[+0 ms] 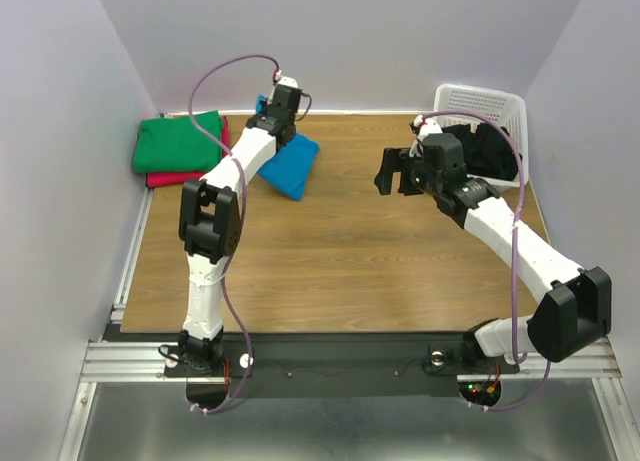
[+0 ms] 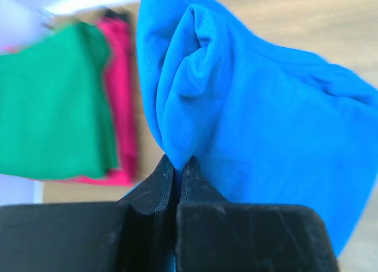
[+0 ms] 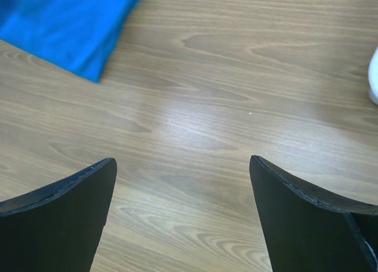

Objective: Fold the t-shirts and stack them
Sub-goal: Neatly place the folded tshirt to the corner

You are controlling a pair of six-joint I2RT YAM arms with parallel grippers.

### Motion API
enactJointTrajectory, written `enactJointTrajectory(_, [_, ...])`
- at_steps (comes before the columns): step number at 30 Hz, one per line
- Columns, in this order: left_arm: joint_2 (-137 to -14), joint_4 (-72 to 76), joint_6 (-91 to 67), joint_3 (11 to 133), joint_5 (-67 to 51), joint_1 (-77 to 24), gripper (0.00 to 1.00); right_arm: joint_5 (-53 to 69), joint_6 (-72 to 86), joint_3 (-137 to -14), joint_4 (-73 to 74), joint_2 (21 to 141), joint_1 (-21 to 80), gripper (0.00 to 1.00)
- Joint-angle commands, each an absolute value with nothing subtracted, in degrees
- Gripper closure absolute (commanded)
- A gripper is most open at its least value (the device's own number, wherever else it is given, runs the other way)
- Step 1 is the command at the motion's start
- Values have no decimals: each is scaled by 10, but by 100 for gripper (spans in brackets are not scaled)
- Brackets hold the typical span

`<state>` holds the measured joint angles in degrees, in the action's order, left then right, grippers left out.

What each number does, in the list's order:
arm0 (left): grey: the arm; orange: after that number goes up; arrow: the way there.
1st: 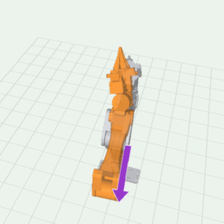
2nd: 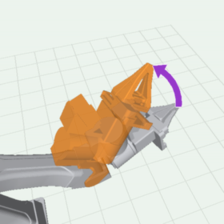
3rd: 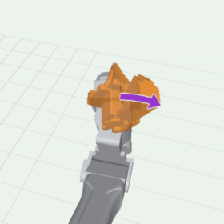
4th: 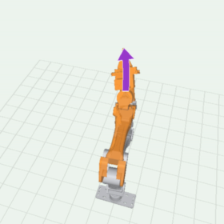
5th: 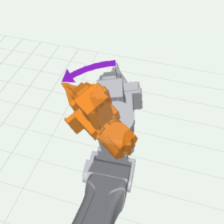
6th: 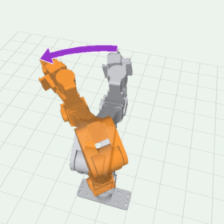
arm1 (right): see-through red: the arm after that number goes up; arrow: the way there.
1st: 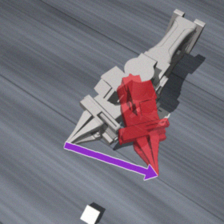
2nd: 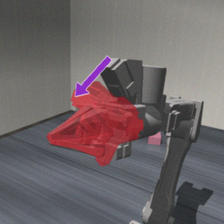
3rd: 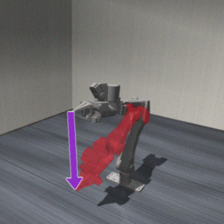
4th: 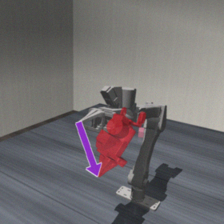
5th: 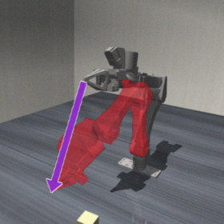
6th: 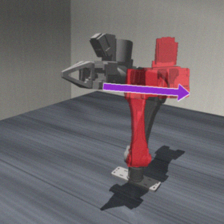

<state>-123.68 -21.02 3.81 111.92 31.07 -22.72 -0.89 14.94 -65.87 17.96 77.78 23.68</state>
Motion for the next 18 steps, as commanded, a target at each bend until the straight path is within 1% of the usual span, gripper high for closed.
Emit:
enactJointTrajectory(1, [-1233, -204, 130, 1177, 361, -184, 100, -42, 140, -658, 168, 753, 236, 0])
enactJointTrajectory(6, [-1239, -207, 185, 1220, 392, -150, 100, -49, 139, -657, 169, 753, 236, 0])
enactJointTrajectory(18, [-1204, -198, 221, 1279, 383, -82, 100, -52, 142, -660, 171, 772, 236, 0])
